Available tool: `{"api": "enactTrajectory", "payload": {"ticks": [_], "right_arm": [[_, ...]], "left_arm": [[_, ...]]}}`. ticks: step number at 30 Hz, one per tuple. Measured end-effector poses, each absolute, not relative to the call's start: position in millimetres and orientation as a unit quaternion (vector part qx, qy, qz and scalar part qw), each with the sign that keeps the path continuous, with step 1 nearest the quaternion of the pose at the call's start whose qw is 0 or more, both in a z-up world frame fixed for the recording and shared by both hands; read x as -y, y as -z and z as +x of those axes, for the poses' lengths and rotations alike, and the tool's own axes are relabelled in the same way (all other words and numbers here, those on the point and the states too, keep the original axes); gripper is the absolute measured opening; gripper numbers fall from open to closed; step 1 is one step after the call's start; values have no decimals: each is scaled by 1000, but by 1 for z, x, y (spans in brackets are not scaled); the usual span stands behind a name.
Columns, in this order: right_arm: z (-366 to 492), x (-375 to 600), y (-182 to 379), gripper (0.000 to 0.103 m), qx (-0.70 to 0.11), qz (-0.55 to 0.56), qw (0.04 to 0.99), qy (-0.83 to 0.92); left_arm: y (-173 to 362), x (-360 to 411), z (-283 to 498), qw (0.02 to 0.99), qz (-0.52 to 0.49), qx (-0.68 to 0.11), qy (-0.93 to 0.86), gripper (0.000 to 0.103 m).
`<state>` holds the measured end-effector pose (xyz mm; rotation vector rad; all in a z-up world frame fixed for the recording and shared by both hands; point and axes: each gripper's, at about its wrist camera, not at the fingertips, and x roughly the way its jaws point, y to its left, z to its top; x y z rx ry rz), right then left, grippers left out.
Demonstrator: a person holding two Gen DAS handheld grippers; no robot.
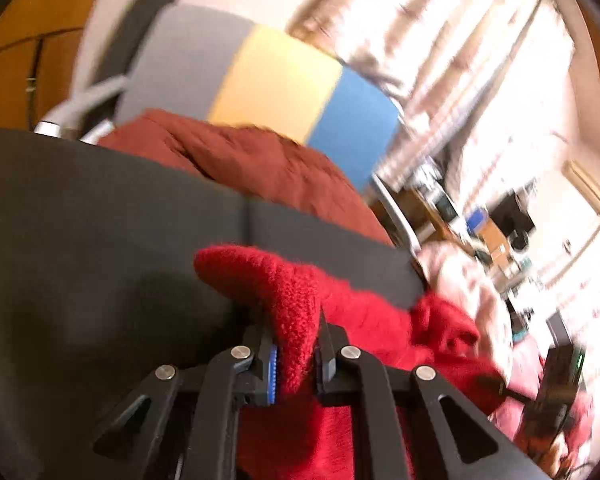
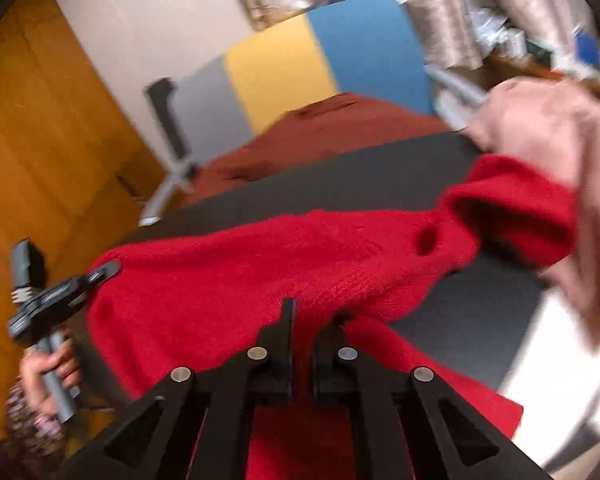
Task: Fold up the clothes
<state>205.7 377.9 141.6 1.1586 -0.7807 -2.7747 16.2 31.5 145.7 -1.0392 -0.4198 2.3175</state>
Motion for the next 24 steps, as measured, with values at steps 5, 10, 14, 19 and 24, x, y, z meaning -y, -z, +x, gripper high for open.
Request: {"api": "enactTrajectory", "payload": {"ticks": [5, 10, 14, 19, 24], "right_arm": [[214, -326, -100, 6, 296, 419, 92, 853], [210, -316, -41, 11, 293, 484, 97, 818], [216, -351, -50, 61, 302, 451, 54, 838], [215, -433, -86, 73, 247, 396, -134, 874], [193, -500, -100, 73, 146, 394, -264, 868]], "left_arm": [[-137, 21, 17, 190, -390, 98, -896, 12], [-88, 35, 28, 129, -443, 36, -886, 19], [-83, 30, 58, 129, -418, 28, -899, 24], [-103, 5, 86, 167, -353, 26, -920, 36], [-82, -50, 93, 246, -365, -51, -896, 37]]}}
